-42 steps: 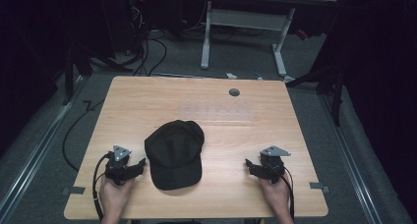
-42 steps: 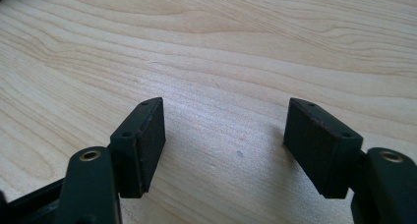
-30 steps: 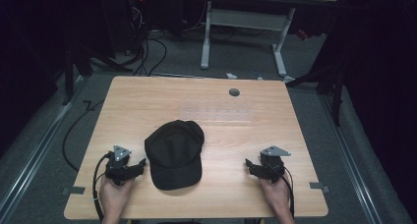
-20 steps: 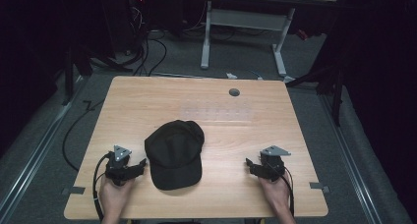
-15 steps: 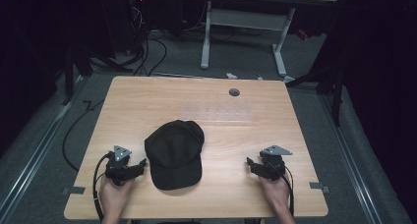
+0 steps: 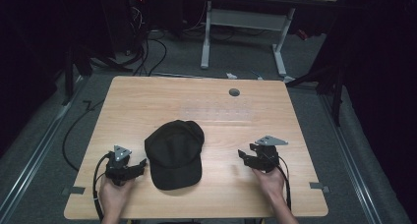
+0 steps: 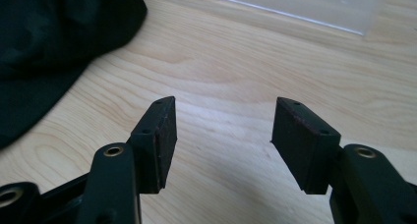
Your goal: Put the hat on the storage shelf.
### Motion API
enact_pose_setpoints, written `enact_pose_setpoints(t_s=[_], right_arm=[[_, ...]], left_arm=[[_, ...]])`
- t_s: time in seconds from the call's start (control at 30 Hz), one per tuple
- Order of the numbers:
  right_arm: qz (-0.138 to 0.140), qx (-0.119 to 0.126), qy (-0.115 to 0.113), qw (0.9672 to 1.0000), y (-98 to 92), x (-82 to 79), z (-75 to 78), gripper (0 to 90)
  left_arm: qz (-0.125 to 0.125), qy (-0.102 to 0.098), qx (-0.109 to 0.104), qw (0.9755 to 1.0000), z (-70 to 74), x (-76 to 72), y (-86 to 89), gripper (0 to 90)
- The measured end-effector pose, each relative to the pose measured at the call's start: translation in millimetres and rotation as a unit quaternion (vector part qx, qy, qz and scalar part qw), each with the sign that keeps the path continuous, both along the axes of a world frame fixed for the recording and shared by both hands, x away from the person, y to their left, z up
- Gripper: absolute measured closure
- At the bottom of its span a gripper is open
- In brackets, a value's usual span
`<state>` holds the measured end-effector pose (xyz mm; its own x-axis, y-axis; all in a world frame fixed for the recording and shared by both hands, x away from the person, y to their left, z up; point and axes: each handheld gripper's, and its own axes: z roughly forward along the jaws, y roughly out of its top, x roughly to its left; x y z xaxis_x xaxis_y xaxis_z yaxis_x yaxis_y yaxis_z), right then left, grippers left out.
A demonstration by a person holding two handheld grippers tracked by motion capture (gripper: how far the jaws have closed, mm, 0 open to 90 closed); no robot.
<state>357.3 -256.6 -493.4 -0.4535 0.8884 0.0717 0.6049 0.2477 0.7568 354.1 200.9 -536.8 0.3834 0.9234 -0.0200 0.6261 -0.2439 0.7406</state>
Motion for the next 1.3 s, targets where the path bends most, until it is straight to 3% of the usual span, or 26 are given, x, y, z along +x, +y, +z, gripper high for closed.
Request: enact_pose_setpoints(t_s=[0.43,0.8,1.07,1.3], right_arm=[[0.053,0.011,-0.003,0.9985,33.6,17.5,12.3,43.6],[0.082,0.011,0.000,0.9966,56.3,30.4,17.8,45.8],[0.119,0.024,0.006,0.9925,75.1,39.7,19.6,52.9],[0.136,0.034,0.007,0.9901,87.4,44.7,20.5,56.3]], left_arm=[[0.000,0.000,-0.001,1.0000,-0.1,0.0,-0.1,27.5],[0.000,0.000,-0.001,1.0000,-0.1,0.0,-0.2,27.5],[0.000,0.000,-0.001,1.0000,-0.1,0.0,-0.1,27.5],[0.000,0.000,0.000,1.0000,0.0,0.0,-0.1,27.5]])
